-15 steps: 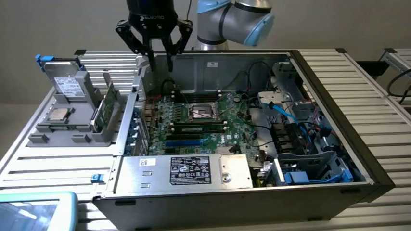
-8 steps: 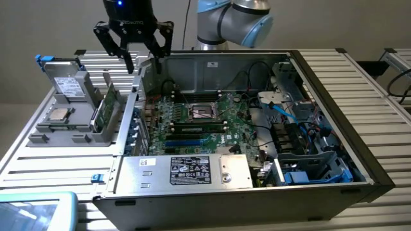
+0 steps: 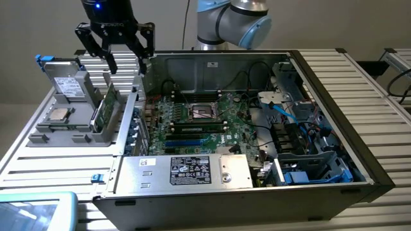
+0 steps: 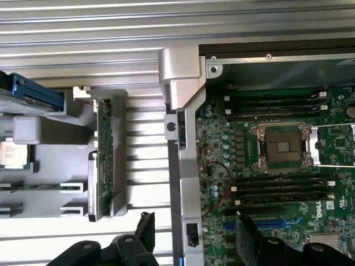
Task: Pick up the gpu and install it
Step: 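Reach for the gpu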
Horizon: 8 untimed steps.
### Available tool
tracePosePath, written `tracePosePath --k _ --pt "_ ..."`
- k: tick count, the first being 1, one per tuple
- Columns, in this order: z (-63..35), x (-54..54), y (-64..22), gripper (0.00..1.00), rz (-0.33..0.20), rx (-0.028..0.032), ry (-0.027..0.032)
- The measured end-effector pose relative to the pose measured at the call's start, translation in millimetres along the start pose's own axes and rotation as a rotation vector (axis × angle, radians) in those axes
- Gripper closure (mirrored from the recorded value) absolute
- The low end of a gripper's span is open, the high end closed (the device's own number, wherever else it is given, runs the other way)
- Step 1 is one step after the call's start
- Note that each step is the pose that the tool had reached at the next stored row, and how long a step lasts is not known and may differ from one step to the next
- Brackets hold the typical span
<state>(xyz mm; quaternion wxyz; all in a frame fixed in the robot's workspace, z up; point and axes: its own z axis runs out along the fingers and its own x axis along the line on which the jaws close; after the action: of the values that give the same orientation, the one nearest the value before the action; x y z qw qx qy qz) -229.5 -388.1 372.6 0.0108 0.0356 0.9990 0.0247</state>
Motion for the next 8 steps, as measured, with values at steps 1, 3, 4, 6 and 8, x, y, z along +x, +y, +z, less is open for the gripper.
tracePosePath --k 1,3,4,6,8 --pt "0.8 4.8 0.6 0.31 0.0 -0.0001 -0.0001" --pt "2.4 13.8 1.4 0.31 0.0 -0.0001 -0.0001" --pt "3.2 18.5 1.9 0.33 0.0 -0.0001 0.0" --pt "4.9 27.6 2.5 0.39 0.0 0.0 0.0" --pt "7.9 37.0 2.7 0.46 0.0 0.0 0.0"
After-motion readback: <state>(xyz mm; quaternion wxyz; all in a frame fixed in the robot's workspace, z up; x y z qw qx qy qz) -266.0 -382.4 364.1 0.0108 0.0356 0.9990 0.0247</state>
